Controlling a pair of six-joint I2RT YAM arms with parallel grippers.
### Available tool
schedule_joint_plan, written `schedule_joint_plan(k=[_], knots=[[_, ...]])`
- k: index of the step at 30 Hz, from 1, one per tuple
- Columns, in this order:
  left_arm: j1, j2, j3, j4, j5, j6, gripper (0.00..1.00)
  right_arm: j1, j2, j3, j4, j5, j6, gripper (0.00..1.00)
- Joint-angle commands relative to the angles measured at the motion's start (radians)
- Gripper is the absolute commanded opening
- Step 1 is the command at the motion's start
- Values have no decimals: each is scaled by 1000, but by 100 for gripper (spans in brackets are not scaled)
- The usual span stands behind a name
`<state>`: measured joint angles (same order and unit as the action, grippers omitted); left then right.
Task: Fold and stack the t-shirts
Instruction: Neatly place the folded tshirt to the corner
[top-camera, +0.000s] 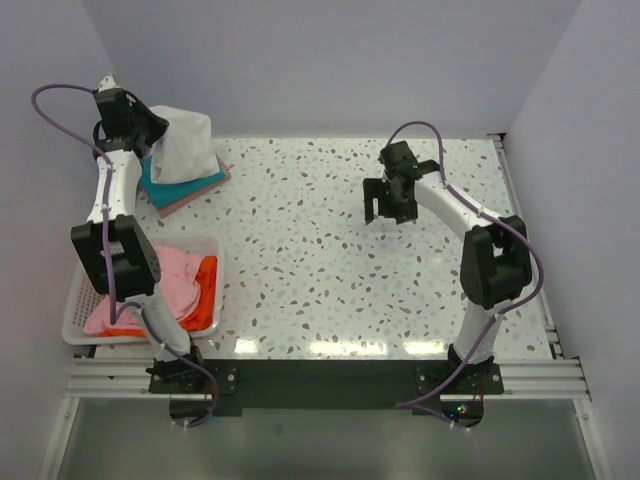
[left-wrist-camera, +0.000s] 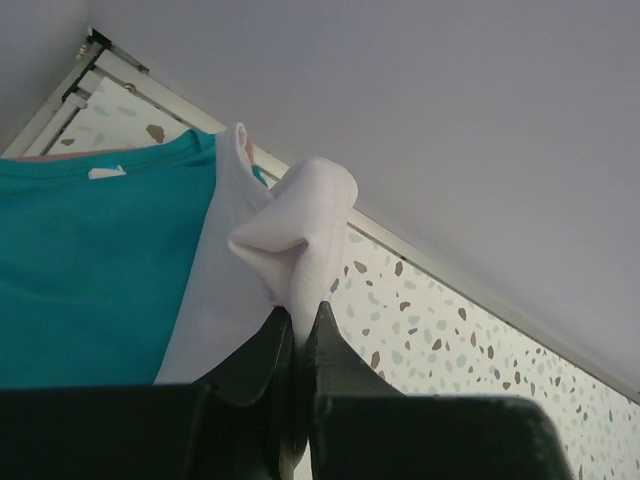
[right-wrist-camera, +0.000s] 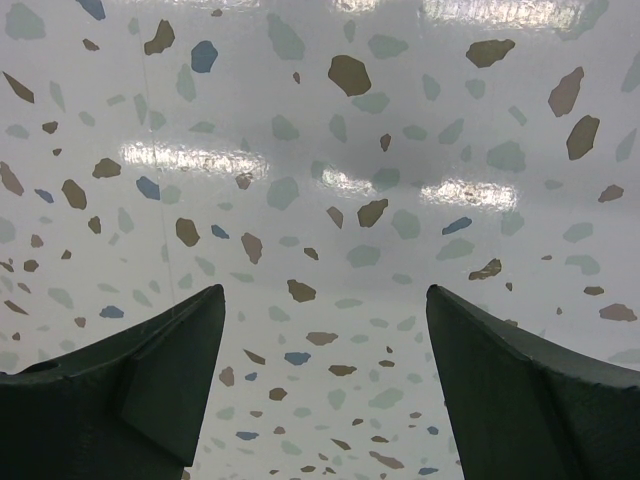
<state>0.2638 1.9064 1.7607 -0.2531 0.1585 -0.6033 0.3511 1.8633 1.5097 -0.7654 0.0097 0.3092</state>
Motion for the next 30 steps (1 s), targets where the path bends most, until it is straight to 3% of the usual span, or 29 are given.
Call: schedule_joint_plan(k=[1,13,30], knots=[[23,-75,-23,74,-48,27,0,-4,-27,3,11,16,-10,85],[52,-81,-121,98,-93,37,0,-4,-23,3,6,12,-12,85],[97,5,-110,103,-157,50,0,-3,-39,9,-3,26,-10,85]])
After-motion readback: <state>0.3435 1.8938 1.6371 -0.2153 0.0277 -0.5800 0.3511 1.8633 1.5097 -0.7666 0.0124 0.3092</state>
